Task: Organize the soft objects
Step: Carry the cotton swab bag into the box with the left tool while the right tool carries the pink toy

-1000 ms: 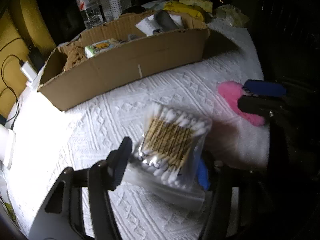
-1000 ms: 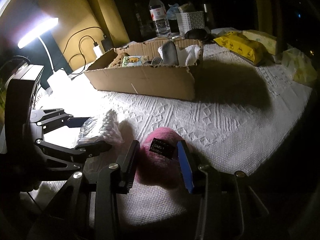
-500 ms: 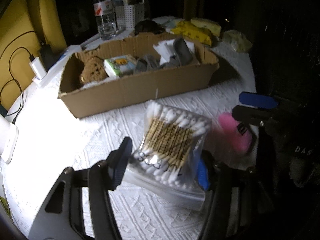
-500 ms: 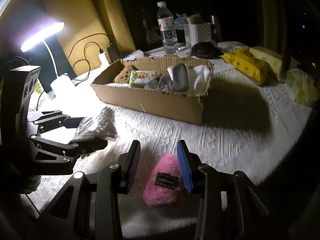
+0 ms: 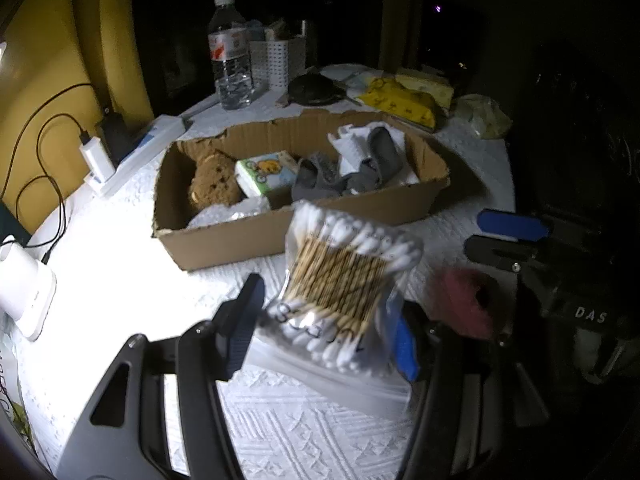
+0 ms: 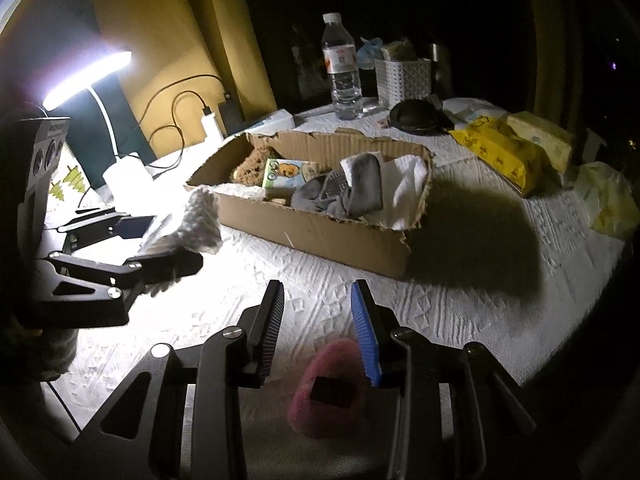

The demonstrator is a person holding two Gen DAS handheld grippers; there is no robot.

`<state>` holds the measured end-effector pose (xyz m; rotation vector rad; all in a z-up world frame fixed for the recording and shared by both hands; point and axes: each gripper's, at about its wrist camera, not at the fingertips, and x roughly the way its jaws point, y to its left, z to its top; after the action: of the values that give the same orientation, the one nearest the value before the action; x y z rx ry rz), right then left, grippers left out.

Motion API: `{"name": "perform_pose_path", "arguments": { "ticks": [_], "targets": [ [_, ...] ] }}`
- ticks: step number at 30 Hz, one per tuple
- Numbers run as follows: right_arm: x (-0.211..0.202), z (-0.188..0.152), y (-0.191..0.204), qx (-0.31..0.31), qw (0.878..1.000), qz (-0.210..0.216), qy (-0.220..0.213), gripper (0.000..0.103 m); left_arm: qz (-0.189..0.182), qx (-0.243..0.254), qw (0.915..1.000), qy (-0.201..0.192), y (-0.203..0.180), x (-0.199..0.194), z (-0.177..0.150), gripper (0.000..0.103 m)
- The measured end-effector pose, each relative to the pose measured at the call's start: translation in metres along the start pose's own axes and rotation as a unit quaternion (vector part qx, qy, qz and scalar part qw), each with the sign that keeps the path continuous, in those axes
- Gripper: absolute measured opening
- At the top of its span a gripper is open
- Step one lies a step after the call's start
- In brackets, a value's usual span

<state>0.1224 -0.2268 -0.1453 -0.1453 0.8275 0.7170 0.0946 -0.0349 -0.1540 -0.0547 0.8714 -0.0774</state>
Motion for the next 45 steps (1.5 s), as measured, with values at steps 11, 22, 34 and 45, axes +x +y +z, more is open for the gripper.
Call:
{"name": "perform_pose_path", "arguments": {
  "ticks": [11, 22, 34, 45],
  "targets": [
    [0.014, -0.035, -0.006, 0.033, 0.998, -0.026, 0.049, 0.059, -0.014, -0.003, 0.9998, 0.015, -0.003, 0.007, -0.017, 0.059],
    [0.027, -0.054, 0.0, 0.032, 0.996, -0.042, 0.073, 0.043, -0.015, 0.0, 0.9998, 0.015, -0.006, 0.002, -0.024, 0.059],
    [0.011, -0.022, 0.009, 0.003, 0.999, -0.02, 0.032, 0.04, -0.001, -0.007, 1.0, -0.003, -0.001, -0.008, -0.007, 0.059],
    [0.0, 0.014, 0.004, -0.011, 1.0, -0.005, -0.004, 0.04, 0.012, -0.007, 0.9998, -0.014, 0.002, -0.007, 0.016, 0.059]
  ]
}}
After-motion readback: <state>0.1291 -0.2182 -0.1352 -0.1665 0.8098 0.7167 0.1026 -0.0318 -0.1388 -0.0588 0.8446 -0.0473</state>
